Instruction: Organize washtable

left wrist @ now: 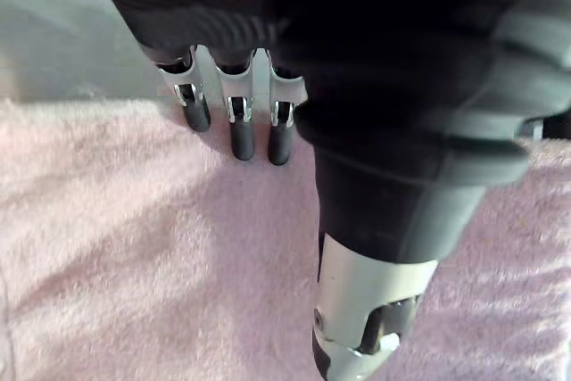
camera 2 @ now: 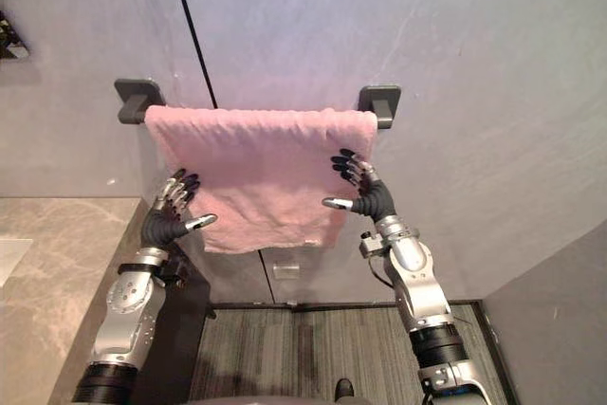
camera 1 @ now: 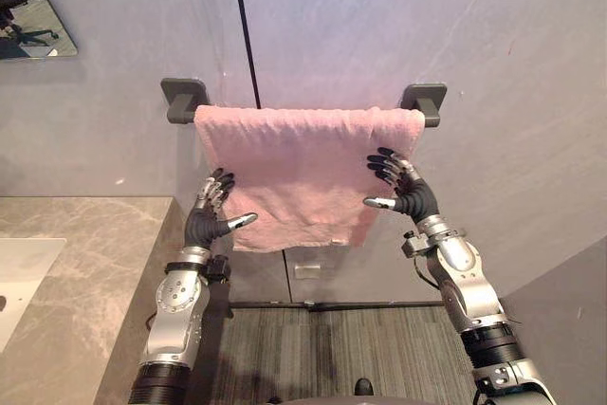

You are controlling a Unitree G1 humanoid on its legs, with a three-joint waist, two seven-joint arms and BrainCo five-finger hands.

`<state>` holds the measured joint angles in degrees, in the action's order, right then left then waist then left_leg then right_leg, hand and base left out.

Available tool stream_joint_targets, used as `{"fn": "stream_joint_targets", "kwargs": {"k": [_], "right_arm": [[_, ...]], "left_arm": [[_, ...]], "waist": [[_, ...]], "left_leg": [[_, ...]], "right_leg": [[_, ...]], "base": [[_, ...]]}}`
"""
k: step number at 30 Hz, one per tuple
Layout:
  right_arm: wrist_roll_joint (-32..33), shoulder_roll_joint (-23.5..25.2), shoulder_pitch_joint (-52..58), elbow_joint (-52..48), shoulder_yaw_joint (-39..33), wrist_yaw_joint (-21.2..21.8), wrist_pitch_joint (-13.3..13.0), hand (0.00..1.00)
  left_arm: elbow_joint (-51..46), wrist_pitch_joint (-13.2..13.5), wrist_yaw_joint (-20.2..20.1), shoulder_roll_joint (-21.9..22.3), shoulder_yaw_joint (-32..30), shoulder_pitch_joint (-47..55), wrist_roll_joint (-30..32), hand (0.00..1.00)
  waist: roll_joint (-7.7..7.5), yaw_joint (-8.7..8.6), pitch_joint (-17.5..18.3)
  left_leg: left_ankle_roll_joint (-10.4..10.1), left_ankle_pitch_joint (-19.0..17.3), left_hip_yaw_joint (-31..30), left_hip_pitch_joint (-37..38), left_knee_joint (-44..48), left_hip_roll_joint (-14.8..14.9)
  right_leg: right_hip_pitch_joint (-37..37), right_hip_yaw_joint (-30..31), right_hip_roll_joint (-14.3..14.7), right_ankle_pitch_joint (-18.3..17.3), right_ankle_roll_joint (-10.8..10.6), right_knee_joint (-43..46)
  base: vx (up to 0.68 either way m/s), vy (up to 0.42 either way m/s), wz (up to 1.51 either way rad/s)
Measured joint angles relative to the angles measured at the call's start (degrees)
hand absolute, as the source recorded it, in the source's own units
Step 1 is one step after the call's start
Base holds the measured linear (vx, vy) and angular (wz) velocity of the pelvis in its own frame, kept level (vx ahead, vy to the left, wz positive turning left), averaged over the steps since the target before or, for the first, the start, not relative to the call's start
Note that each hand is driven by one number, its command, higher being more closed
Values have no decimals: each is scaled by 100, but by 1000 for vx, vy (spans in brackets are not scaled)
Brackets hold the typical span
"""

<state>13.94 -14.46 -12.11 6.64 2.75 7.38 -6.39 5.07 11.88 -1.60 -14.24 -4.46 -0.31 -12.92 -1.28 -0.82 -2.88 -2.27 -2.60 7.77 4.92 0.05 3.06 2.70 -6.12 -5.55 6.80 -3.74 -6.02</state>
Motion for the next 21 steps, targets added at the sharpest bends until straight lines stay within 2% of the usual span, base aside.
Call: {"fn": "stream_joint_targets", "kwargs": {"k": [8, 12, 15, 21], "right_arm": [[-1, -17, -86, 130, -596, -243, -4, 0], [-17, 61, -39, 96, -1073, -348, -14, 0], [-172, 64, 118, 87, -1227, -374, -101, 0], [-669, 85, 743, -122, -1571, -371, -108, 0]], "left_arm": [[-39, 97, 164, 19, -683, 22, -56, 0], [-473, 143, 156, 221, -927, 249, -236, 0], [-712, 214, 148, 330, -944, 434, -259, 0], [-844, 216, 5, 594, -972, 921, -282, 0]], "waist": [[-61, 26, 7], [-60, 20, 6], [-60, 17, 6], [-56, 11, 5]], "left_leg": [[-12, 112, -38, 11, -86, -13], [-40, 180, -60, 64, -227, -14], [-40, 181, -89, 66, -232, -15], [-39, 181, -126, 92, -292, -16]], "right_leg": [[1, -56, -10, 45, 13, -1], [5, -102, -4, 39, 12, -1], [16, -128, -3, 32, 11, 0], [27, -160, -3, -10, -1, 1]], "base": [[-68, -12, 3], [-38, -18, 5], [-11, -12, 4], [-4, -6, 2]]}}
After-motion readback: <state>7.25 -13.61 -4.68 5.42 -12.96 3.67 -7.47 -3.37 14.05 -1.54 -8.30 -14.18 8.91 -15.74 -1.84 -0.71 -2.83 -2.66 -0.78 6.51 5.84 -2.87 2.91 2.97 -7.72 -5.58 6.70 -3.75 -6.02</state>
